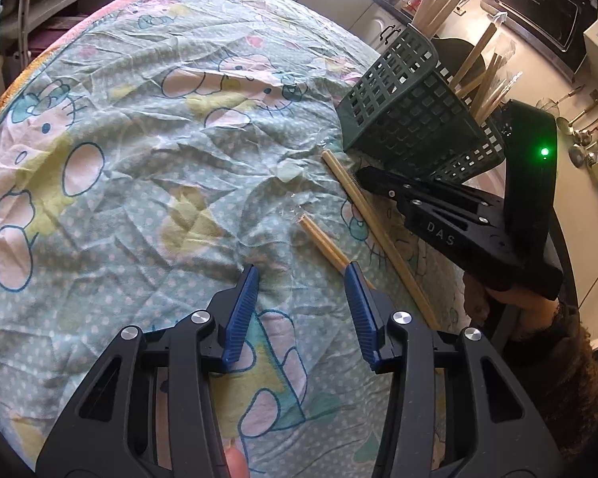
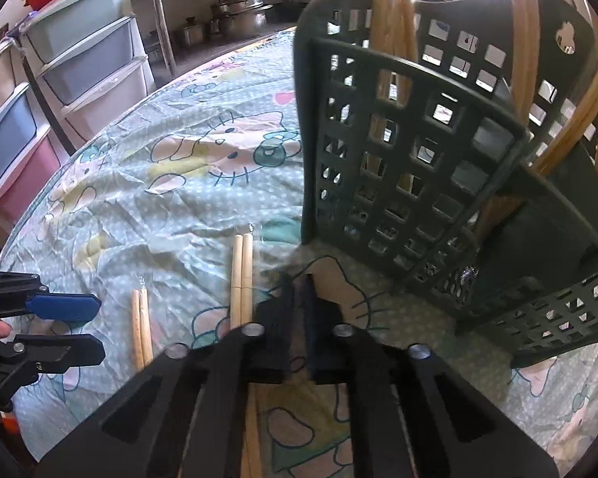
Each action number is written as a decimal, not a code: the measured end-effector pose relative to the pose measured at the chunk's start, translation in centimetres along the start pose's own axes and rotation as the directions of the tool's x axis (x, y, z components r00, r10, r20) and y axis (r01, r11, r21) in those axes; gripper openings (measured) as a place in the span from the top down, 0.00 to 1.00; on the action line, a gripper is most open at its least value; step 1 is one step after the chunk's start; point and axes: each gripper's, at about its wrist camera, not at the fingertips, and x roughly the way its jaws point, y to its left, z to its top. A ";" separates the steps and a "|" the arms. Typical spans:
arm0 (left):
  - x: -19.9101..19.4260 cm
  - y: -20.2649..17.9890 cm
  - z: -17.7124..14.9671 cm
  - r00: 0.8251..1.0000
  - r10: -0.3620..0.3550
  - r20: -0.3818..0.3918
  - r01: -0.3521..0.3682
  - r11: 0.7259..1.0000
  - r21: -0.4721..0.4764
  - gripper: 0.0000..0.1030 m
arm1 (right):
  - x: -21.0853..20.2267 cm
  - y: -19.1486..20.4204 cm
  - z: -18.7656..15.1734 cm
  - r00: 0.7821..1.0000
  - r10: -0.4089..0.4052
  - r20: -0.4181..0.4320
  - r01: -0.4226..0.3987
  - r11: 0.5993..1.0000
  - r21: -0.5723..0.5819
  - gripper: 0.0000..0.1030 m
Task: Organize utensils
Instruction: 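Close the left tool on a wooden chopstick while the right tool grasps another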
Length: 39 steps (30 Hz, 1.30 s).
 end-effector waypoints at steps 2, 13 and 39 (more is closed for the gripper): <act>0.1 -0.2 0.1 1.000 0.002 -0.003 -0.002 1.000 0.002 0.64 | -0.1 -0.1 -0.1 1.000 0.006 0.005 -0.006 1.000 0.005 0.98; 1.0 0.9 1.5 0.998 -0.036 -0.045 0.033 0.997 -0.072 0.73 | -1.9 -1.2 -0.3 0.999 0.021 0.038 -0.022 0.999 0.034 0.99; 2.7 2.3 4.5 0.998 -0.038 -0.045 0.033 0.992 -0.119 0.97 | 0.2 0.8 1.4 0.993 0.112 -0.046 -0.111 0.994 0.018 0.69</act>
